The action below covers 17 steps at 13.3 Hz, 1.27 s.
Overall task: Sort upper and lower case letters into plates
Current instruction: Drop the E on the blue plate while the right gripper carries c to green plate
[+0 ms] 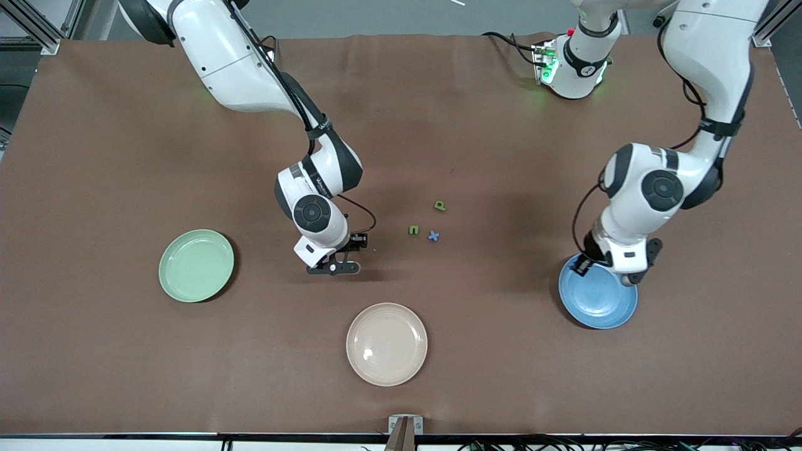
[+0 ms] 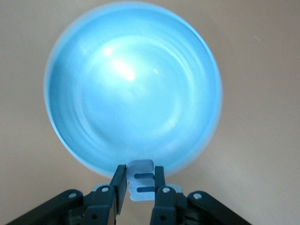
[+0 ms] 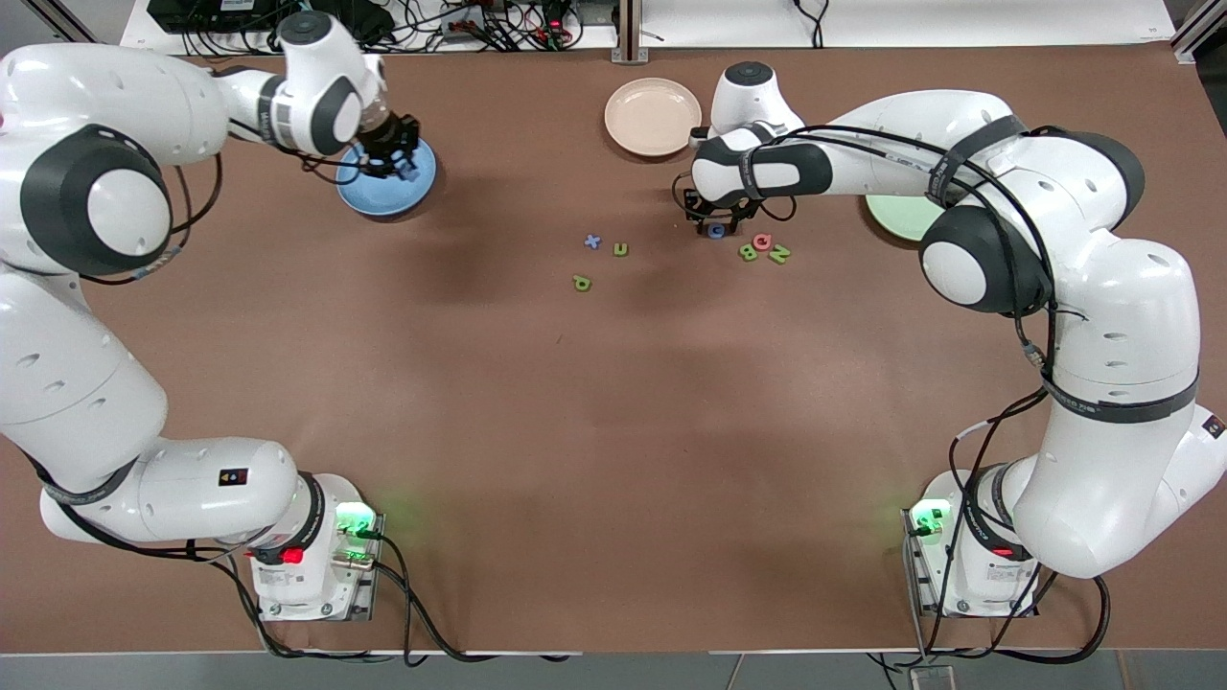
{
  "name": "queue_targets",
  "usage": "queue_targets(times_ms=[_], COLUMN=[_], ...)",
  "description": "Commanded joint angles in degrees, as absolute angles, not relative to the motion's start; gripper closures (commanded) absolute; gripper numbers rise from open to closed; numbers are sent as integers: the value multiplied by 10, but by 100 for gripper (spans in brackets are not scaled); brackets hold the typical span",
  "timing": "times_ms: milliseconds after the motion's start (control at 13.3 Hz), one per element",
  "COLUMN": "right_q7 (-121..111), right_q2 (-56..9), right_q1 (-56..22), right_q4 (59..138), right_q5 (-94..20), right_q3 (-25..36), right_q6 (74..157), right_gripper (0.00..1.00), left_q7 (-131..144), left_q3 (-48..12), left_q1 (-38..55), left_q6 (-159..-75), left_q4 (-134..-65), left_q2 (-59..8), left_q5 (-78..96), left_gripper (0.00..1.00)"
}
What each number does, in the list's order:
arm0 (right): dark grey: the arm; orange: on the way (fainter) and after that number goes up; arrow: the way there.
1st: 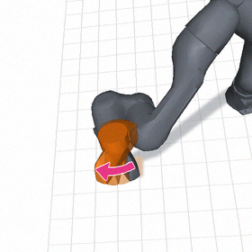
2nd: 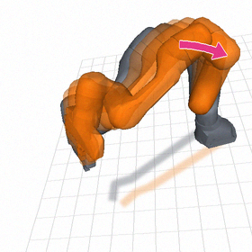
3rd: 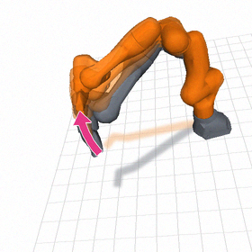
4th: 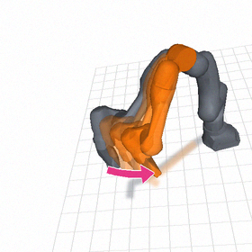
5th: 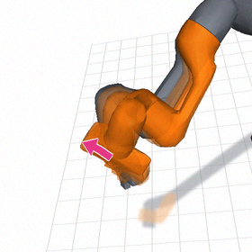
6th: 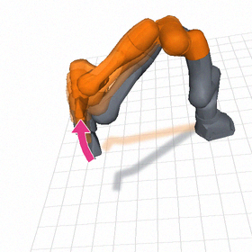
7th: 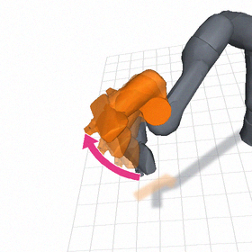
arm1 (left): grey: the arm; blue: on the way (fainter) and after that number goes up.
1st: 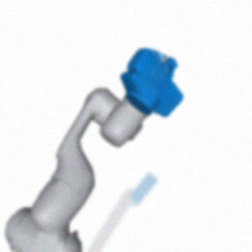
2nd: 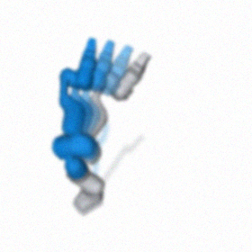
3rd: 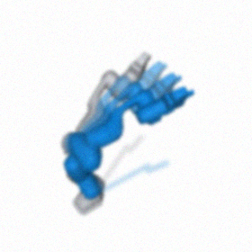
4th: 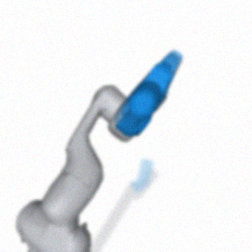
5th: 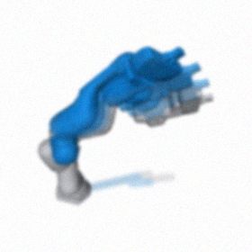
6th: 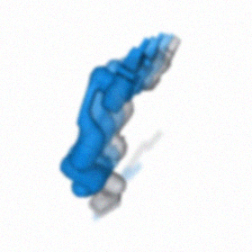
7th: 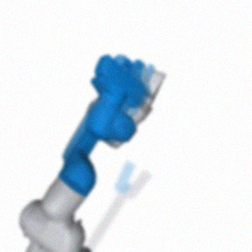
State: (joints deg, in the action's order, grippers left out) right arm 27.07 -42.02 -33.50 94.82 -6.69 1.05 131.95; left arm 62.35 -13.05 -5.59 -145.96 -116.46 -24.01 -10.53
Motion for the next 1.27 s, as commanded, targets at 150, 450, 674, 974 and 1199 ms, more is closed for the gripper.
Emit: queue_targets(times_ms=[150, 450, 674, 974, 1199], right_q7=[279, 279, 278, 241, 139], right_q2=[-410, -410, -397, -315, -261], right_q1=[-338, -338, -332, -295, -218], right_q4=[972, 972, 971, 969, 993], right_q5=[-70, -70, -70, -68, -64], right_q3=[12, 11, 12, 32, 36], right_q6=[1325, 1325, 1318, 1224, 1174], right_gripper=[55, 75, 83, 84, 85], left_q7=[596, 593, 600, 617, 692], left_q3=[-135, -136, -144, -227, -286], left_q1=[-105, -121, -110, -111, -97], left_q6=[-1452, -1452, -1431, -1376, -1375], left_q4=[-1131, -1126, -1124, -1127, -1130], left_q2=[-291, -298, -287, -268, -277], left_q5=[-172, -200, -200, -197, -197], left_gripper=[84, 1, 0, 5, 7])
